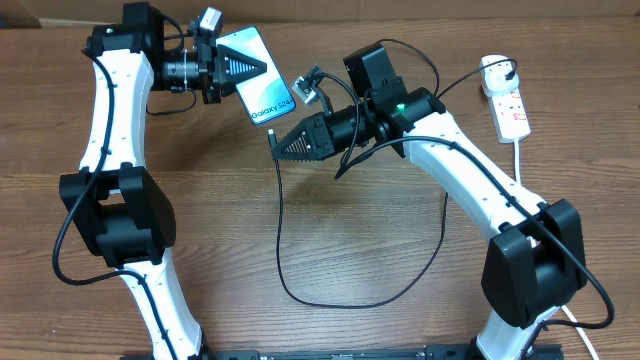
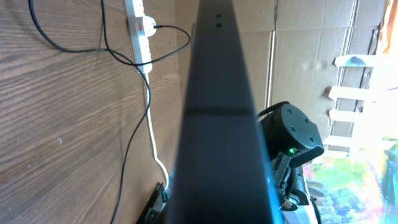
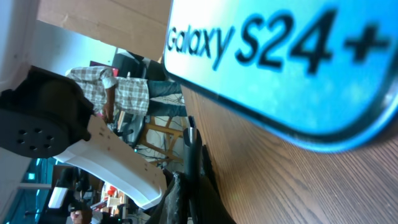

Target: Plug charger to phone and switch on socket

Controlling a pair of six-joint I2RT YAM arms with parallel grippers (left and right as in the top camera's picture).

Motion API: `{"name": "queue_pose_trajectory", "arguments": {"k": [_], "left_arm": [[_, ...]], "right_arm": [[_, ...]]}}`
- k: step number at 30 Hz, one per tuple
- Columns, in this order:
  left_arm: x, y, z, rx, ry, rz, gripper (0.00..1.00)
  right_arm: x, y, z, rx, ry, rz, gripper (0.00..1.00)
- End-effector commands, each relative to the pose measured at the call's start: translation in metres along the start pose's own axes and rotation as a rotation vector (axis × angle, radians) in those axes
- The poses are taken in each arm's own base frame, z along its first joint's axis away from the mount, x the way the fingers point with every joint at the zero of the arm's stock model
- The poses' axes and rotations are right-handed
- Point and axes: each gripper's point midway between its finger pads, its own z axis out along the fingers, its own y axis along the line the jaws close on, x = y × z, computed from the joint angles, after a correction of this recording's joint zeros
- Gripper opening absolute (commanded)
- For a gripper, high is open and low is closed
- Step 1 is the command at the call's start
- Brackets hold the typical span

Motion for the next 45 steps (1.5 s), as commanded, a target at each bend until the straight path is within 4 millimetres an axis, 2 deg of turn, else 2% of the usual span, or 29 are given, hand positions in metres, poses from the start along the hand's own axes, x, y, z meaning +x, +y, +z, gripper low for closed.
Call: {"name": "queue_pose_trajectory", "arguments": {"k": [1, 21, 31, 45], "left_arm": [[0.005, -0.014, 0.001, 0.050, 0.007, 0.050, 0.04], [0.019, -0.016, 0.000, 0.056, 0.024, 0.056, 0.04], [0.021, -0.016, 0.000, 0.056, 0.025, 0.060, 0.04], [0.025, -0.016, 0.000, 0.056, 0.030, 0.070, 0.04]], "right_arm": [[-0.003, 0.007, -0.006, -0.035, -0.008, -0.011, 0.04], [-0.009, 0.002, -0.015, -0.029, -0.030, -0.014, 0.04], [-0.009, 0.002, -0.015, -0.028, -0.032, -0.015, 0.04], [-0.016, -0.007, -0.030, -0.012, -0.065, -0.003, 0.04]]}}
